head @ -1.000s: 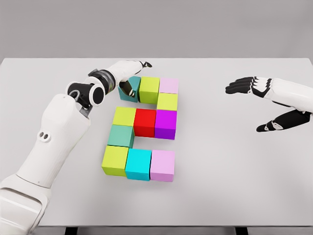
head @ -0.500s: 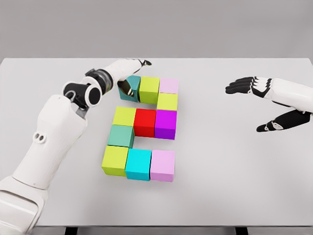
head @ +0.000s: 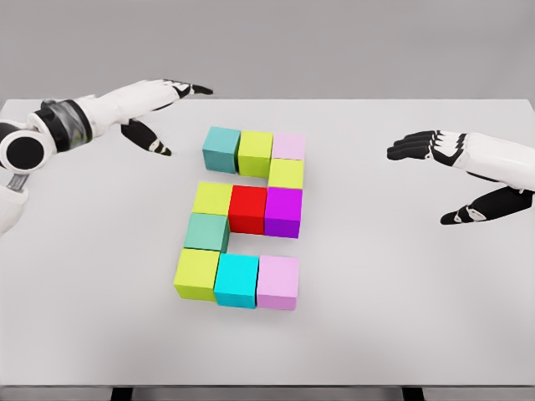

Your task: Assemble the squares on the desktop into the number 2

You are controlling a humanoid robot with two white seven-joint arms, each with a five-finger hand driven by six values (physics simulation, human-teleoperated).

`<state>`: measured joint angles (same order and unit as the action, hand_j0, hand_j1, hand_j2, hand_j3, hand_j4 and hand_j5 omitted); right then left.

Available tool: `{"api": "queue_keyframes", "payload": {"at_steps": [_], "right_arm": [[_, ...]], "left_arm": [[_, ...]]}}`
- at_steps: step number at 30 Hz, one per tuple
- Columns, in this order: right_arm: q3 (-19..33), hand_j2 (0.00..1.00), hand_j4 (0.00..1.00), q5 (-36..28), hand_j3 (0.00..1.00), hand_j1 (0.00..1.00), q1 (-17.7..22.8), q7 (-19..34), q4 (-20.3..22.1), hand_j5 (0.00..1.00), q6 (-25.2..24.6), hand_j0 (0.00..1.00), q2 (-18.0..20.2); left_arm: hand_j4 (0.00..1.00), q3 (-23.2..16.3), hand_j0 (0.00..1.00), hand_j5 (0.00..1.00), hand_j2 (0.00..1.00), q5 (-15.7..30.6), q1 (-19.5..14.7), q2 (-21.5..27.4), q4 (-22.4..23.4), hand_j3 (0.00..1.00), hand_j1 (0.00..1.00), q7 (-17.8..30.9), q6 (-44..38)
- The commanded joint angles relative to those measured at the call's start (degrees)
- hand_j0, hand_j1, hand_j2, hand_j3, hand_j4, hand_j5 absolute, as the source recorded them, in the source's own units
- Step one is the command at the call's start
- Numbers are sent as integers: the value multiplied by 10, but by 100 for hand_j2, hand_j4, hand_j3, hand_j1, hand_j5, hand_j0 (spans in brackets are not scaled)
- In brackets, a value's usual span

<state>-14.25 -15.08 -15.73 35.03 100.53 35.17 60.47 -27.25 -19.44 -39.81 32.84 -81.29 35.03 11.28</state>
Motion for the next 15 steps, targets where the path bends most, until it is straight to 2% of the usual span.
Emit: {"api": "queue_keyframes", "payload": {"at_steps": [1,3,8,15], "right_arm": [[0,100,100,-5,100,100,0,0,0,100,-2,100,0],[0,100,100,-5,100,100,0,0,0,100,-2,100,-1],[-1,100,100,-5,100,100,0,0,0,100,-2,100,-4],[-2,100,100,-5,100,100,1,0,0,100,-2,100,-4]], "left_arm": [[100,-3,100,100,100,40,0,60,-4,100,100,0,20],[100,-12,100,100,100,27,0,78,2,100,100,0,13],[100,-42,100,100,100,-70,0,78,12,100,100,0,13],[100,-68,100,100,100,-133,1,78,30,100,100,0,21]]}}
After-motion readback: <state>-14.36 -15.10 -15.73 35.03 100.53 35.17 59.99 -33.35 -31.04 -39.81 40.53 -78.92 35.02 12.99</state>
